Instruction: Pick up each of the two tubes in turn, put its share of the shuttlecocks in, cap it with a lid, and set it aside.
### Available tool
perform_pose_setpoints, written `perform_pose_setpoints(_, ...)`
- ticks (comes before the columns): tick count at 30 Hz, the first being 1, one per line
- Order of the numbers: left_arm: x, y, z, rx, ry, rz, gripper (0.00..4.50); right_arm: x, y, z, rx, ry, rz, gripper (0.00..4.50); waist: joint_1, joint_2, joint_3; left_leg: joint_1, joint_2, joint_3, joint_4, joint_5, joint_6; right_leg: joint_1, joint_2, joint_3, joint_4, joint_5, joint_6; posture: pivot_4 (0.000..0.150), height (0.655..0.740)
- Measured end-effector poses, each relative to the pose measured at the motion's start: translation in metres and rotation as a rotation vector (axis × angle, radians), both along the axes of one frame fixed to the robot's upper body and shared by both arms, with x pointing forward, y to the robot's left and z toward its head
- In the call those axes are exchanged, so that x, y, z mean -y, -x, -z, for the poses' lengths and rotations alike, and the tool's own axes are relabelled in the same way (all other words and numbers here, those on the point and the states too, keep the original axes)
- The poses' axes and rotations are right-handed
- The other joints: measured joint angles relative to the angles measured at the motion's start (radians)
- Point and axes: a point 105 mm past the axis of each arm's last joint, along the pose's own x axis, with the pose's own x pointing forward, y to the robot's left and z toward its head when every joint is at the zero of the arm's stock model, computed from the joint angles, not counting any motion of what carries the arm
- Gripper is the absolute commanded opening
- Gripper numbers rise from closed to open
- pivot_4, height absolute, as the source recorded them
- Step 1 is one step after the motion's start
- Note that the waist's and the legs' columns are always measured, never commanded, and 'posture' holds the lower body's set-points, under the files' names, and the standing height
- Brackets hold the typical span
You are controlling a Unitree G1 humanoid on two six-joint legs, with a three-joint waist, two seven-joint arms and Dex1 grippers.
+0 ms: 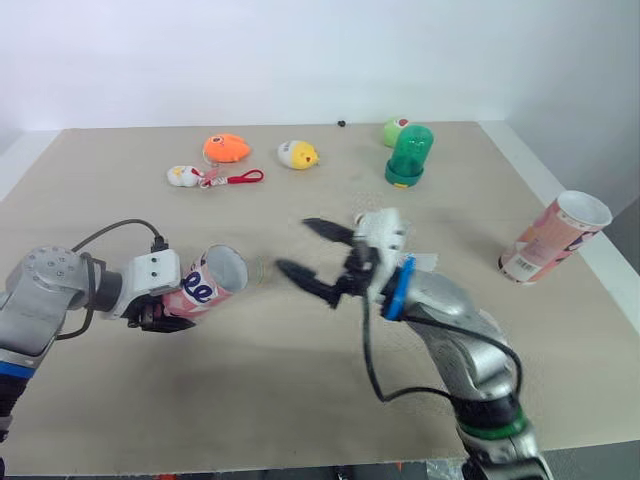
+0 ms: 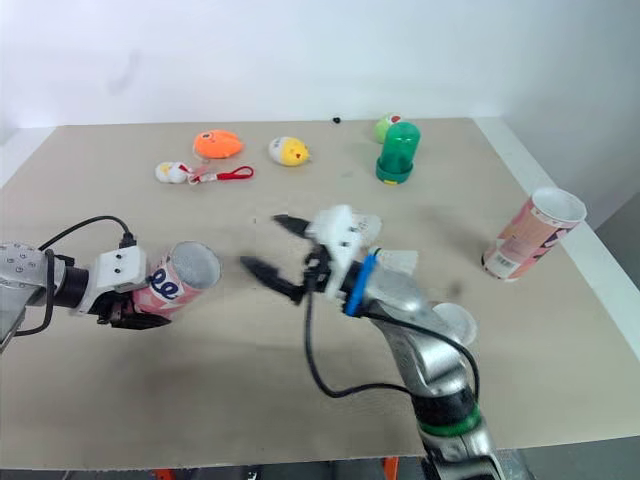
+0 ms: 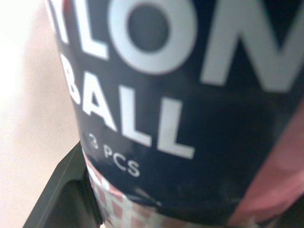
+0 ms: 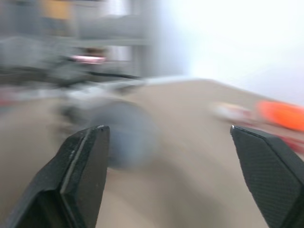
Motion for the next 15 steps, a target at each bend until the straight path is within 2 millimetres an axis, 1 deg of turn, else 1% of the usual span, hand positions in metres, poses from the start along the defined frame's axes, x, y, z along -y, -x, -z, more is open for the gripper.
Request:
perform_pose_setpoints(1,0.0,0.0,0.0,0.0,0.0,0.0,3.02,0.004,-0.001,0.001,0.001,0.003,0.026,4.46,-0.003,0.001,0.0,0.0,0.0,0.002,0.0,0.0,0.0,-0.001,0.0,0.002,0.0,0.001,0.001,0.15,0.74)
perform_pose_setpoints(2,0.0,0.0,0.001,-0.001,-0.001,0.001,3.02,0.03,-0.003,0.006,0.021,0.016,0.188,4.46,-0.004,0.004,-0.002,0.001,0.0,0.003,0.0,0.0,0.0,-0.001,0.0,0.002,0.0,0.001,0.001,0.15,0.74)
perform_pose_setpoints(5,0.002,-0.001,0.004,-0.009,0.001,0.005,3.02,0.06,0.001,0.014,0.027,0.042,0.374,4.46,-0.002,0.007,-0.005,0.001,0.0,0.002,0.0,0.0,0.0,-0.001,0.0,0.002,0.0,0.001,0.001,0.15,0.74)
perform_pose_setpoints(7,0.003,-0.003,0.006,-0.011,0.003,0.011,3.02,0.078,0.01,0.031,-0.015,0.075,0.481,4.46,-0.001,0.01,-0.007,0.001,-0.001,0.002,0.0,0.0,0.0,0.0,0.0,0.003,0.0,0.0,0.001,0.15,0.74)
perform_pose_setpoints(8,0.003,-0.004,0.006,-0.013,0.002,0.012,3.02,0.083,0.012,0.038,-0.042,0.081,0.51,4.46,-0.002,0.011,-0.008,0.001,-0.001,0.003,0.0,0.0,0.0,0.0,0.0,0.004,0.0,0.001,0.001,0.15,0.74)
perform_pose_setpoints(10,0.004,-0.006,0.006,-0.01,0.0,0.013,3.02,0.084,0.013,0.046,-0.09,0.074,0.522,4.46,-0.004,0.012,-0.009,0.002,-0.002,0.003,0.0,0.0,0.0,0.0,0.0,0.006,0.0,0.001,0.002,0.15,0.74)
perform_pose_setpoints(12,0.006,-0.006,0.007,-0.008,0.003,0.022,3.02,0.077,0.015,0.06,-0.162,0.058,0.504,4.46,-0.004,0.012,-0.01,0.002,-0.001,0.003,0.0,0.001,0.001,0.0,0.0,0.006,0.0,0.001,0.002,0.15,0.74)
perform_pose_setpoints(13,0.006,-0.007,0.008,-0.006,0.005,0.025,3.02,0.067,0.016,0.068,-0.211,0.044,0.476,4.46,-0.004,0.013,-0.01,0.002,-0.001,0.003,0.0,0.001,0.001,0.0,0.0,0.006,0.0,0.001,0.002,0.15,0.74)
perform_pose_setpoints(15,0.007,-0.007,0.008,-0.005,0.008,0.029,3.02,0.057,0.014,0.072,-0.247,0.028,0.447,4.46,-0.004,0.013,-0.01,0.002,-0.002,0.003,0.0,0.001,0.001,0.0,0.0,0.006,-0.001,0.001,0.002,0.15,0.74)
